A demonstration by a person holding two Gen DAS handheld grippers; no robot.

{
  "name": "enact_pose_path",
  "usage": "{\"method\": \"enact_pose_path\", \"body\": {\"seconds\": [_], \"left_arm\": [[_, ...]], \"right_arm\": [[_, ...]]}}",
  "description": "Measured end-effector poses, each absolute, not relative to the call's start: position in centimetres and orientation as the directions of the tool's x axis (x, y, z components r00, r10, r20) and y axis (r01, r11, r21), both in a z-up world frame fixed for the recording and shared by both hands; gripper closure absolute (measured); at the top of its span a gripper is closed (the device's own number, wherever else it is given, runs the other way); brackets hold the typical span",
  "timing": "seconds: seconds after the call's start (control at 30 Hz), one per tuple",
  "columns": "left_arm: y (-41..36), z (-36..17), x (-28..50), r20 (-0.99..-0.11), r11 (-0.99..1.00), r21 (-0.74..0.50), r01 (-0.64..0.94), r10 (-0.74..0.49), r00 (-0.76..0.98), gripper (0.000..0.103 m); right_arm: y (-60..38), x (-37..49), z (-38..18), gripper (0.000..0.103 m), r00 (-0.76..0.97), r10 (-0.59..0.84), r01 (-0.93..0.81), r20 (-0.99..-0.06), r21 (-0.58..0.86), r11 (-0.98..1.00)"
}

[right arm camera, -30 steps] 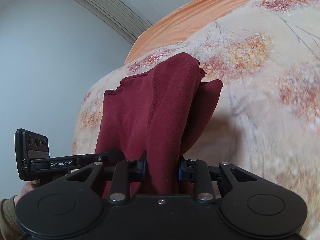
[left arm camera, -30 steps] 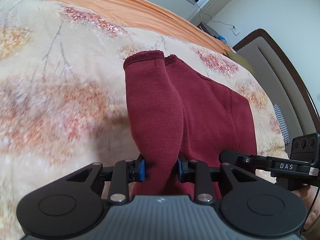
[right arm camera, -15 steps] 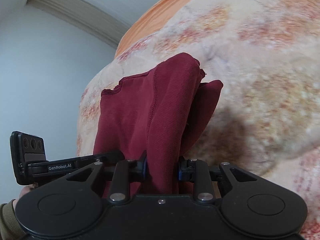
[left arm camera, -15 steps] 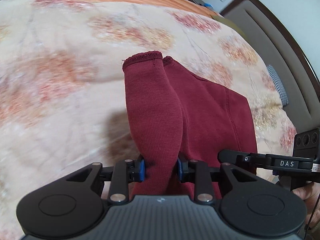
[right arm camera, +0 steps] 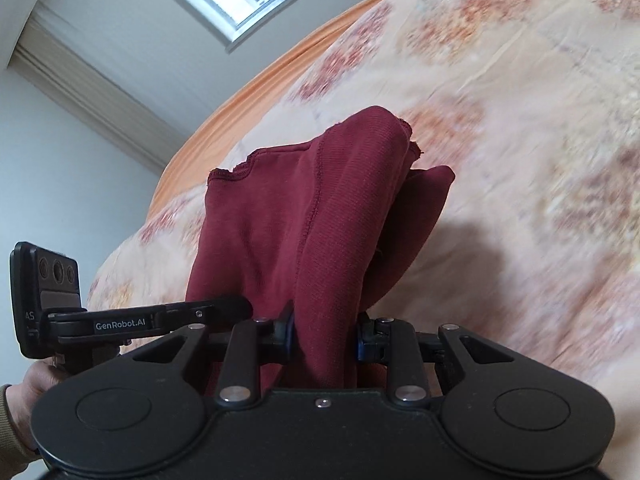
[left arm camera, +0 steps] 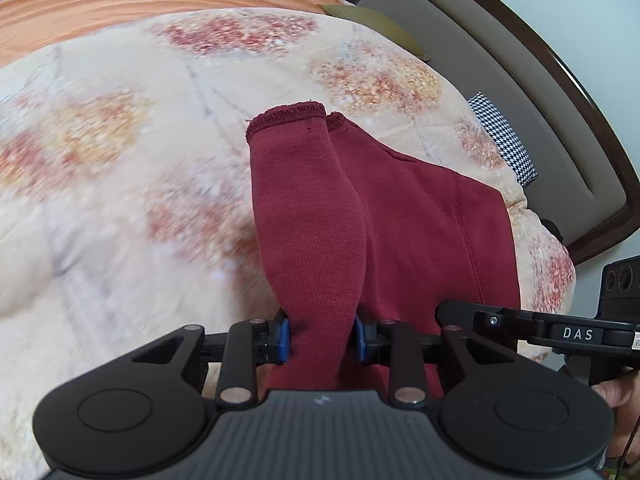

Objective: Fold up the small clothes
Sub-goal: 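Fold the pinched side over the bundle with both grippers, then open them, then withdraw both open grippers up from the folded sweater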

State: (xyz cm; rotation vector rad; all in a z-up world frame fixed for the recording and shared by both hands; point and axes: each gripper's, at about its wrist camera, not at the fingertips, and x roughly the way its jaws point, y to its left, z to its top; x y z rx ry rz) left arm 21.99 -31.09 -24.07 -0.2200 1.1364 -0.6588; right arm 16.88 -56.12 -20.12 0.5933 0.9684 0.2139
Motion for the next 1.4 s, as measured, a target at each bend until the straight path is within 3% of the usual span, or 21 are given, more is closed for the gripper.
{"method": "enact_pose_path", "body": {"seconds": [0.3, 0.57, 0.67, 1.0, 1.07, 1.23, 1.4], "left_arm": [[-35.5, -29.0, 25.1, -0.833, 0.830, -0.406, 0.381, -0.508, 0.218, 0.071], [-35.6, -31.0, 25.6, -0.845, 0.836, -0.406, 0.369, -0.497, 0.196, 0.062], [-35.2, -30.6, 25.7, -0.847, 0.840, -0.403, 0.363, -0.492, 0.200, 0.057], [-33.7, -28.1, 24.5, -0.851, 0.853, -0.387, 0.350, -0.477, 0.221, 0.057], [-33.2, -27.3, 23.9, -0.837, 0.841, -0.410, 0.354, -0.501, 0.220, 0.050], [-32.1, -25.1, 21.8, -0.821, 0.823, -0.421, 0.381, -0.524, 0.225, 0.050], [-30.3, -21.6, 18.7, -0.799, 0.802, -0.424, 0.420, -0.550, 0.244, 0.042]], "right_arm": [[-61.0, 20.4, -26.2, 0.074, 0.534, 0.450, 0.159, -0.716, 0.608, 0.778], [-63.2, 19.1, -30.9, 0.070, 0.537, 0.503, 0.231, -0.678, 0.691, 0.685], [-63.3, 18.8, -30.5, 0.065, 0.544, 0.494, 0.224, -0.678, 0.685, 0.693], [-63.6, 14.9, -27.5, 0.044, 0.595, 0.327, 0.318, -0.734, 0.590, 0.742], [-63.5, 13.9, -26.7, 0.040, 0.607, 0.305, 0.341, -0.734, 0.587, 0.734], [-61.8, 11.1, -23.4, 0.038, 0.639, 0.267, 0.338, -0.721, 0.575, 0.745], [-58.8, 8.6, -19.2, 0.037, 0.658, 0.223, 0.321, -0.719, 0.536, 0.781]]}}
